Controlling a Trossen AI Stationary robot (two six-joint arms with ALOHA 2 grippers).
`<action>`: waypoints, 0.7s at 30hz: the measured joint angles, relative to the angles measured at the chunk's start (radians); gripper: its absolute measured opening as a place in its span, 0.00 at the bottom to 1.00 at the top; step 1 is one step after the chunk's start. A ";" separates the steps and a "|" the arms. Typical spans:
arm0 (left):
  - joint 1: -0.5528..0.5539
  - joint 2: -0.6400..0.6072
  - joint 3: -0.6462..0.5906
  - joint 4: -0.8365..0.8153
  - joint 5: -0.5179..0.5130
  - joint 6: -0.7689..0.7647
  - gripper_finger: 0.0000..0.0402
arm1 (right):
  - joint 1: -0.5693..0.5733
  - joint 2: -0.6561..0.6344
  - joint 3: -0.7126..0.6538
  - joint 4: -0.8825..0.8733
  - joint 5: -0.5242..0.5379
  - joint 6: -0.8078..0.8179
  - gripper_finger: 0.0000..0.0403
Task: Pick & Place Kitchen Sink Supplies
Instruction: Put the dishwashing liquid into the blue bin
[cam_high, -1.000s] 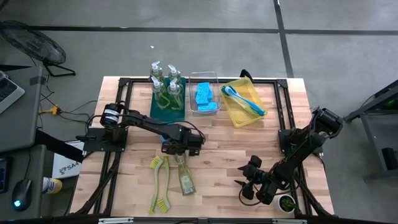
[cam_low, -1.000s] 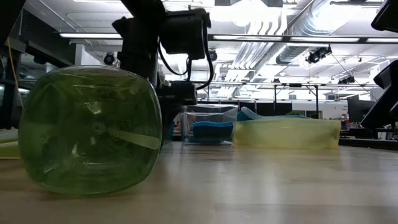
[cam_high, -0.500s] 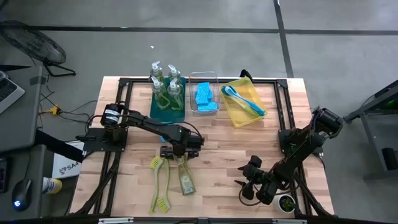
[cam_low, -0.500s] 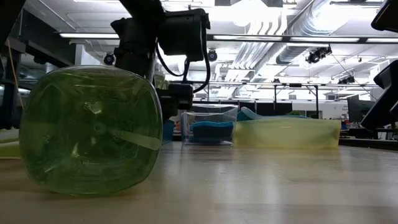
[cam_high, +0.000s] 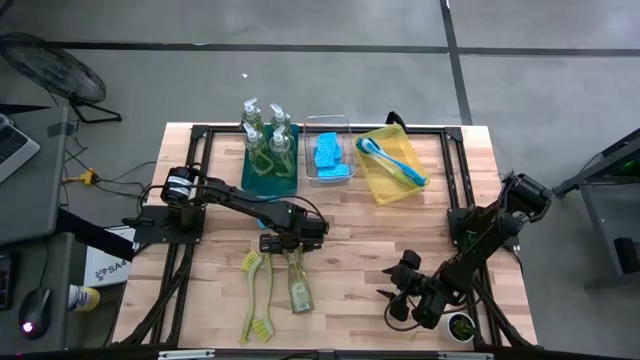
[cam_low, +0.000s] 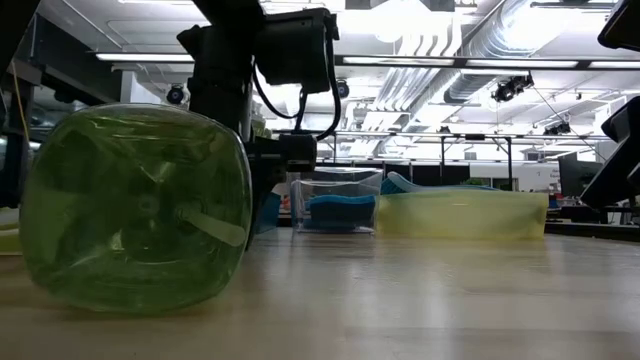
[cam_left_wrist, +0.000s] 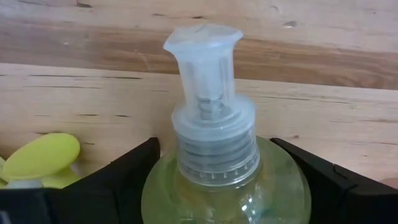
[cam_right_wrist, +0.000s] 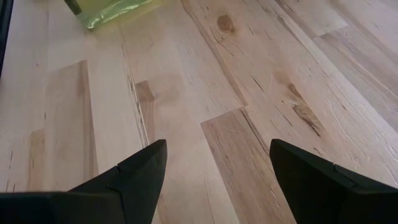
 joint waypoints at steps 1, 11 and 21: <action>-0.003 0.000 0.000 0.000 0.001 0.000 0.70 | 0.000 0.000 0.000 0.000 0.000 0.000 0.69; -0.005 0.000 0.001 -0.004 -0.005 0.041 0.70 | 0.006 0.000 0.000 0.000 0.000 0.004 0.69; -0.006 0.000 0.002 -0.009 -0.024 0.086 0.70 | 0.006 0.000 0.000 0.000 0.000 0.004 0.69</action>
